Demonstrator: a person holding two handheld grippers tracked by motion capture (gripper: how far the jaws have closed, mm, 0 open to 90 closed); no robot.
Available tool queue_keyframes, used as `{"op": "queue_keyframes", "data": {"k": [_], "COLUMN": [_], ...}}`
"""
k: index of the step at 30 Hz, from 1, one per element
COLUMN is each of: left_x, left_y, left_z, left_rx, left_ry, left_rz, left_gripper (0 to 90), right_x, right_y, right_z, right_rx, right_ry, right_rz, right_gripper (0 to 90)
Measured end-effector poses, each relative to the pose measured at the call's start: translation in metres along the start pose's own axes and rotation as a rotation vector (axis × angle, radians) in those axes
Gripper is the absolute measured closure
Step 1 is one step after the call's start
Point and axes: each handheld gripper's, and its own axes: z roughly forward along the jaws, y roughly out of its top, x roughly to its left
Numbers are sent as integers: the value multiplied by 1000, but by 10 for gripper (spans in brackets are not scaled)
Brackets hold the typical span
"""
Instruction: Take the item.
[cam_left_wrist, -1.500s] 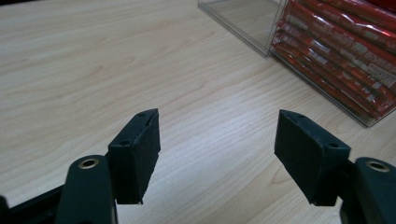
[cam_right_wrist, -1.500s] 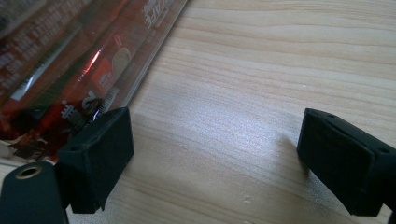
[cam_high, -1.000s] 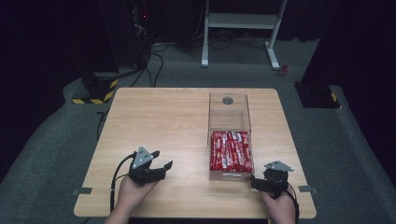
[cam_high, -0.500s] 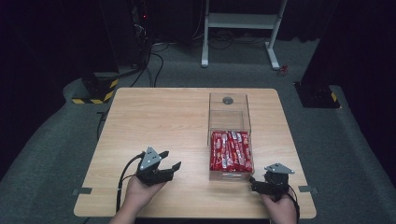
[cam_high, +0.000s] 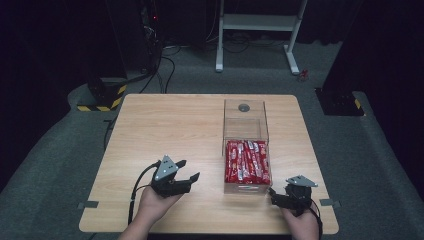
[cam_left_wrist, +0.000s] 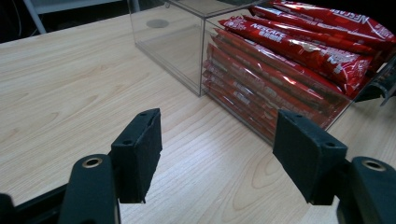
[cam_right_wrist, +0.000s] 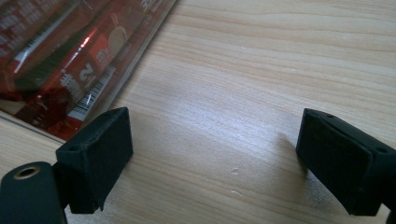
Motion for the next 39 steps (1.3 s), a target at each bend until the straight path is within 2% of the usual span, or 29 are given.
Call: {"op": "queue_keyframes", "data": {"k": [4, 9, 20, 26, 39], "left_x": [-1, -5, -12, -16, -25], "left_y": [1, 2, 4, 7, 17], "left_z": [-1, 2, 7, 10, 18], "left_rx": [-2, 14, 32, 29, 22], "left_ry": [-5, -12, -33, -39, -85], "left_rz": [-7, 15, 25, 16, 9], "left_gripper": [328, 328, 342, 340, 345], "right_x": [0, 0, 1, 1, 1], "right_y": [0, -1, 2, 4, 4], "right_z": [0, 0, 3, 4, 5], "right_rx": [-4, -3, 0, 4, 3], "right_ry": [10, 15, 21, 26, 27], "right_rz": [-1, -9, -15, -19, -24], "right_gripper": [106, 102, 92, 84, 85]}}
